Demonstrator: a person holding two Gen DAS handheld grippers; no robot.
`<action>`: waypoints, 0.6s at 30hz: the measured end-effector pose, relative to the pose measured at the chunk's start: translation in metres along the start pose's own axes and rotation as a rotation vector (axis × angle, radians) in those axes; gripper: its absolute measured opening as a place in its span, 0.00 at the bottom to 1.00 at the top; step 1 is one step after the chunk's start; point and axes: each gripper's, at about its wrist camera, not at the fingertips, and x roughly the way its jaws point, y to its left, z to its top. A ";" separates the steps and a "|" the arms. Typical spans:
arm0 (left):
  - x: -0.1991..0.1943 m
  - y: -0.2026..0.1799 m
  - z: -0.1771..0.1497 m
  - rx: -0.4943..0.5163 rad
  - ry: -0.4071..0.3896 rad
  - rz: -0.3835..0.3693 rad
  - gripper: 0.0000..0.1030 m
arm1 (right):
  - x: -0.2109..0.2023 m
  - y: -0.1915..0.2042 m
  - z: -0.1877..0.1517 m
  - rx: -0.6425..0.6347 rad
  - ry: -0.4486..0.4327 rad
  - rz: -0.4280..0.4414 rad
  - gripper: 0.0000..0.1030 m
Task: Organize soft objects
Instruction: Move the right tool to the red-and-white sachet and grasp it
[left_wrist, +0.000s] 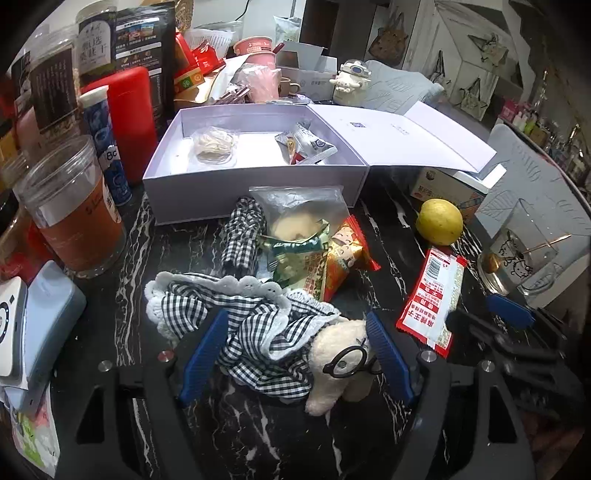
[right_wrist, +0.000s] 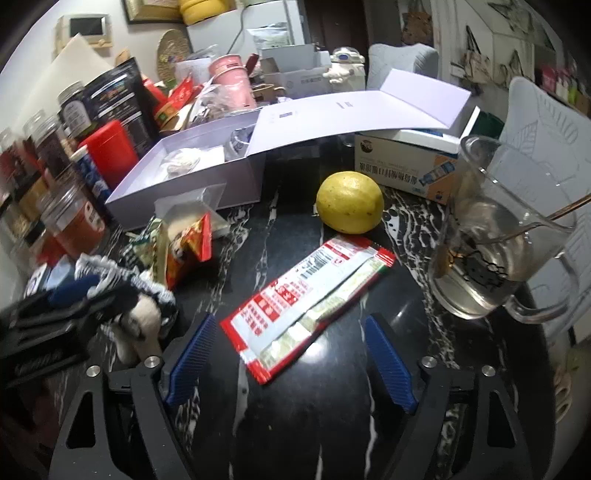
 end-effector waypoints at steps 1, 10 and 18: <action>-0.002 0.002 -0.002 0.006 -0.007 0.005 0.75 | 0.003 -0.001 0.002 0.010 0.001 -0.004 0.82; -0.028 0.019 -0.013 0.099 -0.053 0.129 0.75 | 0.036 0.005 0.015 0.015 0.027 -0.130 0.82; -0.050 0.037 -0.023 0.070 -0.076 0.140 0.75 | 0.046 0.013 0.009 -0.022 0.042 -0.130 0.82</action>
